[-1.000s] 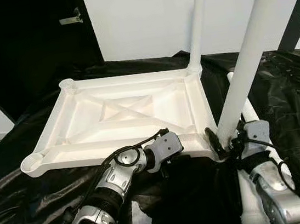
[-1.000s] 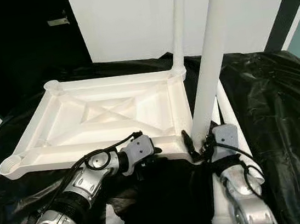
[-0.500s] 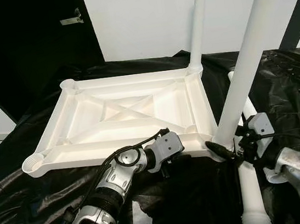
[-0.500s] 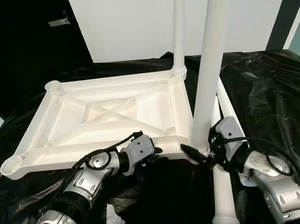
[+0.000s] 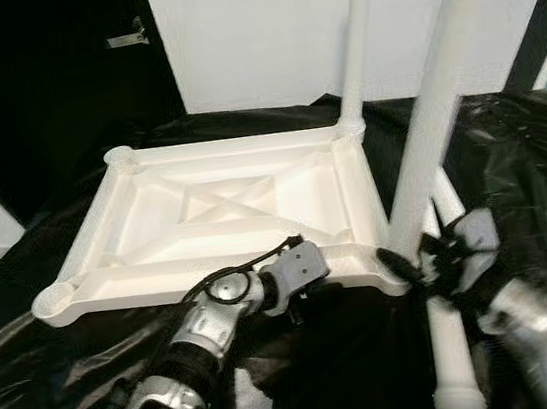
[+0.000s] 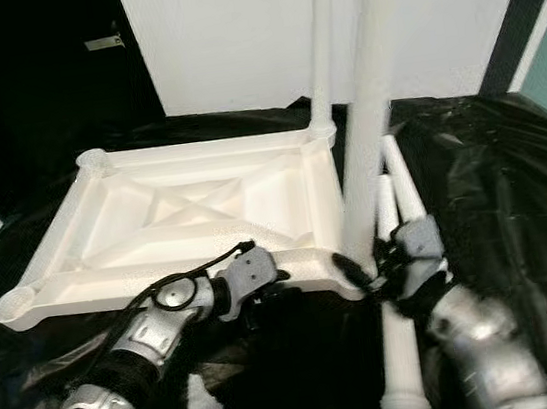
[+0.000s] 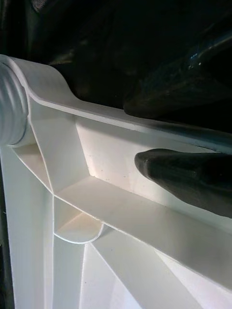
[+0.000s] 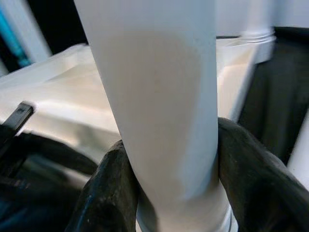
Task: Building children table
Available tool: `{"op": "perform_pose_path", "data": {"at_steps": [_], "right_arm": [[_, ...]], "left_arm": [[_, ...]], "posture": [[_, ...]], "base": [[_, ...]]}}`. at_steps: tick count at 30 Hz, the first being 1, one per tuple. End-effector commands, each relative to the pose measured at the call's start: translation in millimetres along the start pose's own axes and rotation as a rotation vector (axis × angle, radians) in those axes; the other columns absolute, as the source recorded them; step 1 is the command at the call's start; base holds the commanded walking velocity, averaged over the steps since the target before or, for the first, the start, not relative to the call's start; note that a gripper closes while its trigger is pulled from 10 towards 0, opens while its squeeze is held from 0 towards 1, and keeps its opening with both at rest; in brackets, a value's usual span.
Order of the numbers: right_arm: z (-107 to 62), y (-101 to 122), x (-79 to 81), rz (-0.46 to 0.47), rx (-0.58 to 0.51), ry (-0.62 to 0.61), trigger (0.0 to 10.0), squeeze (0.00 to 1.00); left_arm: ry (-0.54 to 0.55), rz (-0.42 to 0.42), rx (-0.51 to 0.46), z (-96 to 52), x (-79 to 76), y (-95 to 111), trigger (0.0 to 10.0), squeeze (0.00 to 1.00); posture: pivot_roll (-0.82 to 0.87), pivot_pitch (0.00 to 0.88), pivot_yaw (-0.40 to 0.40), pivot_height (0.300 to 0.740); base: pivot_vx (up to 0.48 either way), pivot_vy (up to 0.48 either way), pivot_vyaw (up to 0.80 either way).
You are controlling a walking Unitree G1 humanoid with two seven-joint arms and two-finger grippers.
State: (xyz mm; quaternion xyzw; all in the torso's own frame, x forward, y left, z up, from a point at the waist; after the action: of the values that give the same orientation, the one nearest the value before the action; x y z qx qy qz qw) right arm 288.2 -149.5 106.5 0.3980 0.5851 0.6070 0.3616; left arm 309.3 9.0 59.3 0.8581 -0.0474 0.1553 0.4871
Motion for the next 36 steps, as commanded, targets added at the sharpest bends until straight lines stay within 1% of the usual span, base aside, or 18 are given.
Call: {"op": "perform_pose_path", "data": {"at_steps": [1, 2, 5, 8, 14, 15, 16, 17, 18, 19, 22, 23, 24, 25, 27, 28, 31, 36], "right_arm": [[-3.8, -19, 1.7, 0.018, 0.014, -0.187, 0.0, 0.00], [-6.8, -19, 1.6, 0.015, -0.003, -0.247, 0.0, 0.00], [-9.3, -18, 1.3, 0.007, -0.017, -0.287, 0.0, 0.00], [-14.2, -12, -13.5, -0.024, -0.045, -0.396, 0.0, 0.00], [-13.3, -12, -13.1, -0.034, -0.050, -0.439, 0.0, 0.00], [-12.3, -13, -12.8, -0.033, -0.041, -0.445, 1.3, 0.00], [-10.6, -15, -10.4, -0.024, -0.039, -0.433, 7.7, 0.78], [-9.6, -16, -8.8, -0.017, -0.040, -0.422, 7.7, 0.78], [-7.7, -16, -5.2, -0.018, -0.042, -0.389, 10.0, 1.00], [-4.9, -19, -1.6, -0.014, -0.024, -0.343, 10.0, 1.00], [-3.2, -20, 0.4, -0.013, -0.009, -0.313, 10.0, 1.00], [-0.9, -20, 1.2, -0.017, -0.003, -0.272, 10.0, 1.00], [1.1, -16, -0.5, -0.018, -0.006, -0.229, 10.0, 0.00], [1.1, -16, -0.5, -0.018, -0.006, -0.229, 10.0, 0.00], [3.3, -6, -2.0, -0.063, -0.028, -0.133, 10.0, 0.00], [3.3, -6, -2.0, -0.063, -0.028, -0.133, 10.0, 0.00], [2.4, 10, -9.9, -0.123, -0.033, -0.001, 10.0, 0.00], [0.6, 15, -15.3, -0.160, -0.018, 0.075, 10.0, 0.00]], "left_arm": [[-0.128, -0.090, 0.107, 7.7, -36.8, -33, 10.0, 0.00], [-0.127, -0.092, 0.106, 7.5, -36.9, -33, 10.0, 0.00], [-0.127, -0.093, 0.106, 7.3, -37.0, -33, 10.0, 0.00], [-0.134, -0.090, 0.115, 5.6, -38.5, -36, 10.0, 0.00], [-0.137, -0.089, 0.115, 5.8, -38.8, -36, 10.0, 0.00], [-0.138, -0.088, 0.115, 5.8, -38.6, -36, 10.0, 0.00], [-0.138, -0.088, 0.116, 5.6, -38.5, -36, 10.0, 0.00], [-0.138, -0.088, 0.116, 5.4, -38.5, -36, 10.0, 0.00], [-0.138, -0.088, 0.117, 5.3, -38.3, -37, 10.0, 0.00], [-0.138, -0.088, 0.118, 5.2, -38.2, -37, 10.0, 0.00], [-0.138, -0.088, 0.118, 5.3, -38.0, -37, 10.0, 0.00], [-0.138, -0.088, 0.118, 5.4, -37.8, -37, 10.0, 0.00], [-0.136, -0.088, 0.117, 5.9, -37.5, -36, 10.0, 0.00], [-0.136, -0.088, 0.117, 5.9, -37.5, -36, 10.0, 0.00], [-0.135, -0.088, 0.115, 7.0, -37.5, -35, 10.0, 0.00], [-0.135, -0.088, 0.115, 7.0, -37.5, -35, 10.0, 0.00], [-0.132, -0.090, 0.113, 7.8, -37.0, -35, 10.0, 0.00], [-0.131, -0.090, 0.115, 7.4, -37.0, -36, 10.0, 0.00]], "posture": [[0.01, 0.000, -0.001, 0.740], [0.01, 0.000, 0.001, 0.740], [0.01, 0.000, 0.001, 0.740], [0.01, 0.000, 0.007, 0.740], [0.01, 0.000, 0.010, 0.740], [0.01, 0.000, 0.012, 0.740], [0.01, 0.000, 0.014, 0.740], [0.01, 0.000, 0.014, 0.740], [0.00, 0.000, 0.015, 0.740], [0.00, 0.000, 0.015, 0.740], [0.00, 0.000, 0.015, 0.740], [0.00, 0.000, 0.013, 0.740], [0.00, 0.000, 0.012, 0.740], [0.00, 0.000, 0.012, 0.740], [0.00, 0.000, 0.011, 0.740], [0.00, 0.000, 0.011, 0.740], [0.00, 0.000, 0.009, 0.740], [0.00, 0.000, 0.009, 0.740]], "base": [[0.000, 0.000, 0.00], [0.000, 0.000, 0.00], [0.000, 0.000, 0.00], [0.000, 0.000, 0.00], [0.000, 0.000, 0.00], [0.000, 0.000, 0.00], [0.000, 0.000, 0.00], [0.000, 0.000, 0.00], [0.000, 0.000, 0.00], [0.000, 0.000, 0.00], [0.000, 0.000, 0.00], [0.000, 0.000, 0.00], [0.000, 0.000, 0.00], [0.000, 0.000, 0.00], [0.000, 0.000, 0.00], [0.000, 0.000, 0.00], [0.000, 0.000, 0.00], [0.000, 0.000, 0.00]]}}
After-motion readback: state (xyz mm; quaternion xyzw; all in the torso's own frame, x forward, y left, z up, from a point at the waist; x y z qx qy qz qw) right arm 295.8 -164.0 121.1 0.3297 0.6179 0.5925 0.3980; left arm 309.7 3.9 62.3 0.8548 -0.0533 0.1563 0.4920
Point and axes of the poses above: a point about 5 cm out from each wrist's last joint towards the gripper, its own z axis pointing out of the wrist towards the gripper, its own y axis along the axis of the wrist's last joint, x = y × z, the point moved 5 cm from there along z, pointing out of the wrist towards the gripper, and after that the axes turned 6 degrees about z, right-handed, at the moved point
